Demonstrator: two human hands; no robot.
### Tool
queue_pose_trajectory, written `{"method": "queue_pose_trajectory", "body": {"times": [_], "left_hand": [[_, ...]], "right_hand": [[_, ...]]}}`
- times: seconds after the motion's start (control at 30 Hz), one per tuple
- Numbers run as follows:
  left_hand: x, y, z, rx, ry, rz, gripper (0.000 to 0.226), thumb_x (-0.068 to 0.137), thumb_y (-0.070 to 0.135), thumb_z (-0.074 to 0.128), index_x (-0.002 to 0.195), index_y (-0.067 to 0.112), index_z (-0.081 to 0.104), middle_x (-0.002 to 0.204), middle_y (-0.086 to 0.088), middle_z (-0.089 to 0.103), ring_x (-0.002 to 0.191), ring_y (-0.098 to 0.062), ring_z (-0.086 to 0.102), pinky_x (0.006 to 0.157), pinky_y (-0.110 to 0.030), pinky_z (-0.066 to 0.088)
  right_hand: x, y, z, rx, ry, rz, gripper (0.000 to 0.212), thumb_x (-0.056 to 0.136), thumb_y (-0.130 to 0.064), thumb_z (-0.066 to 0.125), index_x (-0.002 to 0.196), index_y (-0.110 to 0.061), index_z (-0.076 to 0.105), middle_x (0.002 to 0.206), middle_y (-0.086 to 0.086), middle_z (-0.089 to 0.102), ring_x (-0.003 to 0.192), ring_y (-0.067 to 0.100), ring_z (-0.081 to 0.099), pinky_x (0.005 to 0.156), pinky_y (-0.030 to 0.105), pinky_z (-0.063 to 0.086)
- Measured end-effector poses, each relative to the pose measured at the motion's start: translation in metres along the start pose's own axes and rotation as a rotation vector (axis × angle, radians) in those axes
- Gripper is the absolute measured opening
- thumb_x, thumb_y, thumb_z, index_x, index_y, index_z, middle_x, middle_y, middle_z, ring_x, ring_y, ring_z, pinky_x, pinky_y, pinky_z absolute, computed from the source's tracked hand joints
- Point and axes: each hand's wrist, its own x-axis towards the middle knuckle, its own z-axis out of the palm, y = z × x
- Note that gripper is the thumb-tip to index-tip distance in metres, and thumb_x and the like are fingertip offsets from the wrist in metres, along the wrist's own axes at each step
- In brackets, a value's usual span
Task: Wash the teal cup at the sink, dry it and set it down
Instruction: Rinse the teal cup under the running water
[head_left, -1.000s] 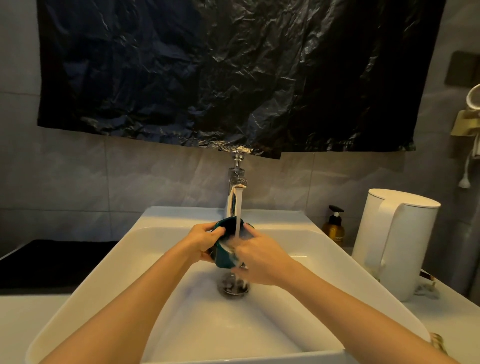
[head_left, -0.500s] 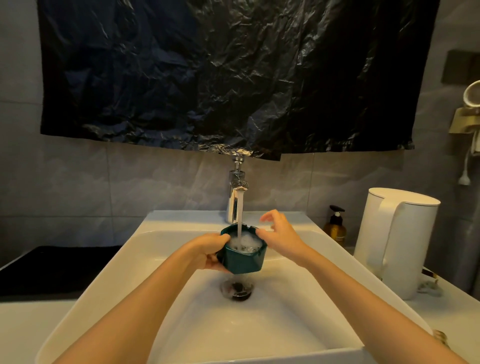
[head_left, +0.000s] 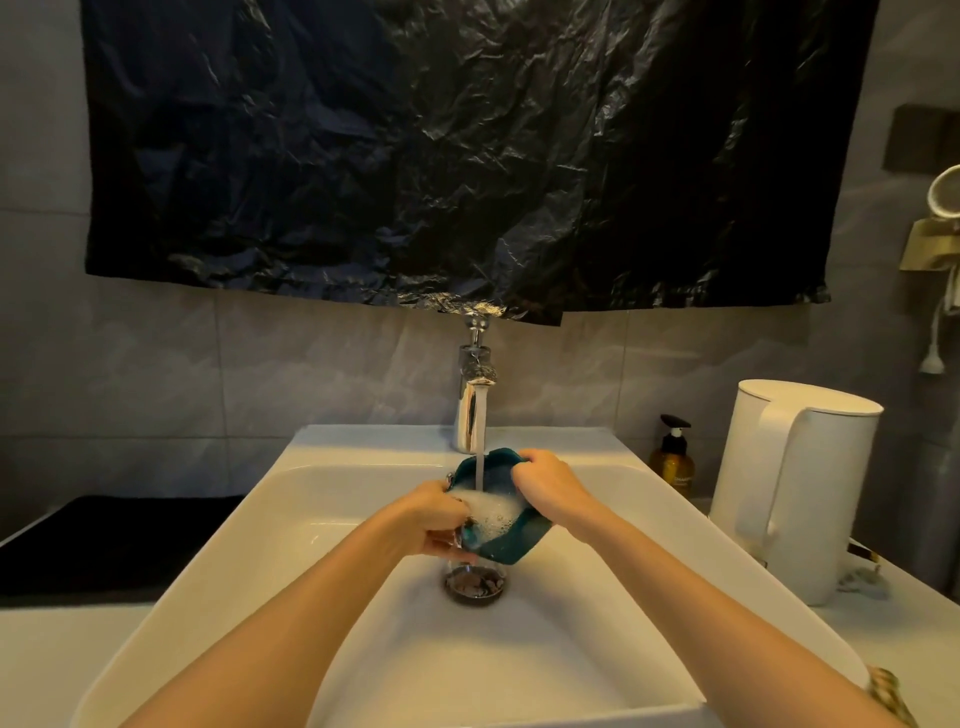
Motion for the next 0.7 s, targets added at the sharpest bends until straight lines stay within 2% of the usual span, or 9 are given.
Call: {"method": "queue_pose_trajectory", "body": {"times": [0.1, 0.2, 0.27, 0.33, 0.37, 0.5, 0.6, 0.67, 0.7], "left_hand": [[0.003, -0.002, 0.003, -0.067, 0.088, 0.032, 0.042, 0.081, 0.024, 0.070, 0.114, 0.007, 0.052, 0.109, -0.016, 0.063, 0.091, -0.027, 0.065, 0.066, -0.036, 0.057], [0.002, -0.003, 0.004, -0.101, 0.213, 0.057, 0.020, 0.088, 0.020, 0.056, 0.103, 0.007, 0.053, 0.094, -0.014, 0.060, 0.077, -0.025, 0.061, 0.054, -0.030, 0.054], [0.004, -0.004, 0.004, -0.119, 0.203, 0.090, 0.013, 0.093, 0.012, 0.048, 0.104, 0.009, 0.052, 0.097, -0.015, 0.058, 0.079, -0.026, 0.059, 0.057, -0.031, 0.055], [0.005, -0.003, 0.004, -0.140, 0.153, 0.087, 0.021, 0.093, 0.004, 0.046, 0.112, 0.011, 0.050, 0.106, -0.015, 0.057, 0.092, -0.028, 0.058, 0.064, -0.035, 0.056], [0.004, -0.002, 0.005, -0.161, 0.118, 0.068, 0.024, 0.092, 0.000, 0.047, 0.113, 0.012, 0.050, 0.103, -0.013, 0.057, 0.092, -0.028, 0.058, 0.065, -0.035, 0.056], [0.001, 0.001, 0.006, -0.218, 0.063, -0.014, 0.027, 0.085, -0.003, 0.060, 0.111, 0.007, 0.055, 0.095, -0.012, 0.062, 0.079, -0.023, 0.062, 0.059, -0.028, 0.055], [0.003, -0.001, 0.006, -0.090, 0.161, 0.004, 0.038, 0.081, 0.010, 0.070, 0.115, 0.002, 0.055, 0.104, -0.014, 0.062, 0.087, -0.026, 0.062, 0.061, -0.030, 0.055], [0.005, -0.003, 0.006, -0.017, 0.213, 0.013, 0.044, 0.077, 0.024, 0.075, 0.109, 0.004, 0.054, 0.102, -0.012, 0.061, 0.089, -0.025, 0.059, 0.062, -0.028, 0.053], [0.005, -0.004, 0.005, -0.001, 0.227, 0.032, 0.040, 0.077, 0.027, 0.075, 0.105, 0.006, 0.054, 0.097, -0.011, 0.060, 0.087, -0.024, 0.057, 0.063, -0.028, 0.050]], "right_hand": [[0.001, -0.002, 0.001, 0.001, -0.009, -0.016, 0.025, 0.085, -0.011, 0.041, 0.102, -0.017, 0.059, 0.096, 0.009, 0.062, 0.091, 0.026, 0.058, 0.078, 0.035, 0.047], [0.003, -0.002, 0.004, -0.005, -0.023, -0.032, 0.018, 0.085, -0.010, 0.042, 0.088, -0.019, 0.056, 0.082, 0.005, 0.056, 0.078, 0.022, 0.052, 0.067, 0.031, 0.038], [0.003, -0.001, 0.004, -0.022, -0.002, -0.042, 0.015, 0.085, -0.011, 0.042, 0.085, -0.019, 0.055, 0.085, 0.007, 0.058, 0.078, 0.023, 0.051, 0.067, 0.030, 0.037], [0.002, 0.000, 0.003, -0.047, 0.041, -0.038, 0.019, 0.086, -0.012, 0.042, 0.096, -0.017, 0.057, 0.094, 0.008, 0.059, 0.084, 0.025, 0.053, 0.068, 0.030, 0.038], [0.002, 0.000, 0.002, -0.071, 0.070, -0.033, 0.023, 0.087, -0.013, 0.041, 0.103, -0.017, 0.057, 0.097, 0.007, 0.059, 0.087, 0.026, 0.054, 0.068, 0.029, 0.038], [-0.001, 0.003, 0.002, -0.114, 0.100, -0.061, 0.026, 0.091, -0.015, 0.039, 0.112, -0.018, 0.055, 0.104, 0.006, 0.060, 0.092, 0.025, 0.055, 0.076, 0.033, 0.045], [-0.002, 0.004, 0.007, -0.106, 0.052, -0.076, 0.028, 0.091, -0.014, 0.039, 0.114, -0.017, 0.054, 0.107, 0.007, 0.060, 0.097, 0.024, 0.056, 0.086, 0.037, 0.048], [-0.002, 0.004, 0.011, -0.090, 0.016, -0.086, 0.028, 0.090, -0.013, 0.039, 0.114, -0.016, 0.053, 0.107, 0.009, 0.060, 0.096, 0.024, 0.056, 0.085, 0.037, 0.048], [-0.003, 0.004, 0.012, -0.075, 0.004, -0.088, 0.027, 0.089, -0.013, 0.040, 0.113, -0.017, 0.053, 0.106, 0.009, 0.060, 0.095, 0.023, 0.056, 0.084, 0.037, 0.048]]}}
